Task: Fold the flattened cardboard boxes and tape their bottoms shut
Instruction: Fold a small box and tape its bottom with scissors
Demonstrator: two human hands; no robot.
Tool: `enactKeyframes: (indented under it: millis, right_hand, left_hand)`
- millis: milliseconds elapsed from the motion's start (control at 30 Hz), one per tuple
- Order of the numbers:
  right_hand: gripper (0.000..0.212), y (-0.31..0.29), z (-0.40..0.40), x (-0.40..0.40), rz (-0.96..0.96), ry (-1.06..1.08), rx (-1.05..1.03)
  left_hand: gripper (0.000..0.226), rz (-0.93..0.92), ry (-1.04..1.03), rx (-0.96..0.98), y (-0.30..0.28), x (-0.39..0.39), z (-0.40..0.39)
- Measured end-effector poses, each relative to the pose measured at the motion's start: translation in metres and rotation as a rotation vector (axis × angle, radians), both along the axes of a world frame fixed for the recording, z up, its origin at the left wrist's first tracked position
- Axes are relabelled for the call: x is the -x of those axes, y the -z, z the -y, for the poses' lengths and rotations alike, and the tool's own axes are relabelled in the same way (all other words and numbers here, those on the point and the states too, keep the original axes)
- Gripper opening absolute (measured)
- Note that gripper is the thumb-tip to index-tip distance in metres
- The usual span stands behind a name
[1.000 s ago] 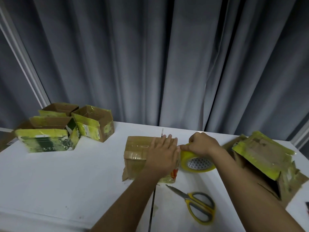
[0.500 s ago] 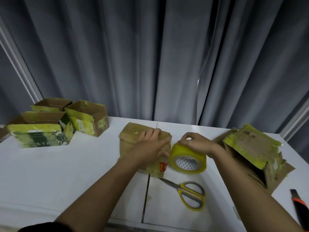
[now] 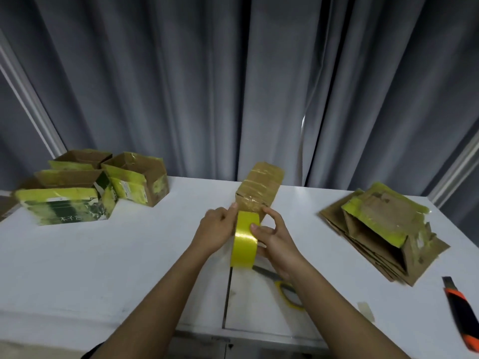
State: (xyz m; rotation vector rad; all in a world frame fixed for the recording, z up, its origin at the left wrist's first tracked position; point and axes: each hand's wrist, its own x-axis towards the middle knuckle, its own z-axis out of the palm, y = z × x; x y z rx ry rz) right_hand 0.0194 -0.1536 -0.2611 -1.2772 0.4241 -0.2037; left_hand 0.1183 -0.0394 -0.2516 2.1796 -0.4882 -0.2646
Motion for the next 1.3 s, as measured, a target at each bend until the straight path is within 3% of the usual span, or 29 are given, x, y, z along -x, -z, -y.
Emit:
enactKeyframes:
  millis: [33,100,200,267,333,367,433,500,600,800,933,1233,1300]
  right_hand:
    - [0.051,0.001,-0.005,-0.001,0.008,-0.002,-0.011]
    - [0.053,0.005,-0.012,-0.005,0.006,-0.012,-0.053]
    - [0.054,0.006,-0.017,-0.006,-0.006,-0.062,-0.022]
    - [0.051,0.002,-0.011,-0.004,0.009,-0.071,0.404]
    - [0.037,-0.006,0.001,-0.009,0.029,0.070,0.923]
    - [0.030,-0.011,0.008,-0.016,0.046,0.171,1.081]
    - [0.032,-0.020,0.027,-0.037,0.090,0.230,1.250]
    - [0.045,-0.022,0.043,-0.063,0.043,0.002,1.342]
    - [0.058,-0.013,0.053,-0.089,-0.210,-0.243,1.534]
    - [0.055,-0.010,0.062,-0.106,-0.248,-0.300,1.597]
    - [0.053,-0.015,0.063,-0.117,-0.197,-0.389,1.626]
    - [0.050,-0.016,0.067,-0.123,-0.137,-0.450,1.641]
    - [0.051,-0.017,0.065,-0.125,-0.145,-0.473,1.688]
  left_hand:
    - [0.054,-0.100,0.040,-0.009,-0.001,0.000,-0.004]
    - [0.044,-0.279,0.076,0.079,-0.006,0.001,-0.009]
    - [0.027,-0.354,0.053,0.170,-0.005,0.000,-0.011]
    - [0.025,-0.334,0.014,0.209,-0.002,-0.003,-0.011]
    - [0.024,-0.336,0.008,0.256,0.001,-0.005,-0.013]
    - [0.024,-0.330,0.009,0.262,0.002,-0.006,-0.015]
    - [0.021,-0.312,0.004,0.270,0.007,-0.009,-0.015]
    - [0.025,-0.283,0.015,0.273,0.009,-0.012,-0.016]
    - [0.024,-0.228,0.045,0.297,0.012,-0.016,-0.018]
    - [0.026,-0.085,0.057,0.204,0.022,-0.025,-0.020]
    - [0.037,0.020,0.026,-0.046,0.018,-0.027,-0.019]
    - [0.056,-0.118,0.182,-0.376,0.027,-0.037,-0.022]
    - [0.048,-0.146,0.174,-0.294,0.035,-0.036,-0.029]
